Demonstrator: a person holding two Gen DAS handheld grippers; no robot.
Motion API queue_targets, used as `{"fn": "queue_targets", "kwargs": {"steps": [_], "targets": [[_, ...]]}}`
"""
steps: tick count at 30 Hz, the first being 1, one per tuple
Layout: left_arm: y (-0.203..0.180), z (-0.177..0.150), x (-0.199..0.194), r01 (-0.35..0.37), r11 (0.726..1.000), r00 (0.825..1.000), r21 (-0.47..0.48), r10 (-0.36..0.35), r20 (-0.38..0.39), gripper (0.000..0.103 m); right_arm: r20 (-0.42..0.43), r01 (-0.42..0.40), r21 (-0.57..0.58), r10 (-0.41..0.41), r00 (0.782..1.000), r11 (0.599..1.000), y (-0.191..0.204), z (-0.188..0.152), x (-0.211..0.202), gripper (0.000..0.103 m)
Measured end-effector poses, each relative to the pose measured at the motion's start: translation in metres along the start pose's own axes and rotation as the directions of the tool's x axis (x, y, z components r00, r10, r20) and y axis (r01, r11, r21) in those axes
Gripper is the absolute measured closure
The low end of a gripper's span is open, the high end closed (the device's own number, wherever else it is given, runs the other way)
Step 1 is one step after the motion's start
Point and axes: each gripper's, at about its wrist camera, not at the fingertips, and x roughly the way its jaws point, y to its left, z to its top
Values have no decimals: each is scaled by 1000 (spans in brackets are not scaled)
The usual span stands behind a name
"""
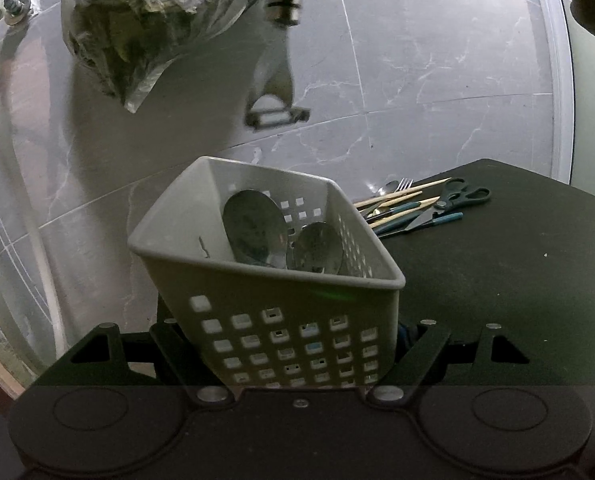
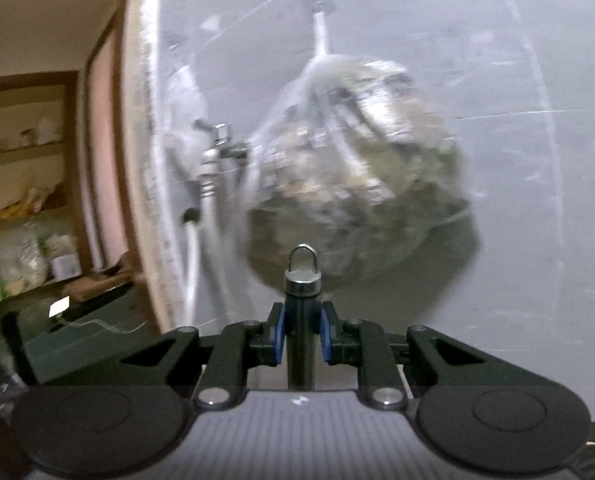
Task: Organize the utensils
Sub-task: 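Lower the silver cylinder into the caddy and open the right gripper while the left gripper holds the caddy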
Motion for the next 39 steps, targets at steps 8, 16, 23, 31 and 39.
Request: {"fn": "queue_targets", "kwargs": {"steps": [8, 16, 23, 31, 39], "targets": [[2, -1, -1, -1, 1000, 1000, -1, 1, 2, 22, -50, -24, 17, 25, 998, 1000, 9, -16, 12, 83], [0, -1, -1, -10, 1000, 1000, -14, 10, 16, 22, -58, 18, 12, -17, 998, 1000, 8, -16, 12, 83], [1, -3, -1, -7, 1000, 999, -25, 8, 34, 22, -110, -32, 34, 36, 993, 999, 14, -24, 26, 83], [3, -5, -1, 1, 1000, 999, -29, 1, 44, 22, -187, -39, 61, 50, 981, 997, 15, -53, 41, 83], [4, -5, -1, 3, 1000, 999, -29, -2, 46, 22, -280, -52, 12, 54, 958, 999, 23, -73, 48, 79]]}}
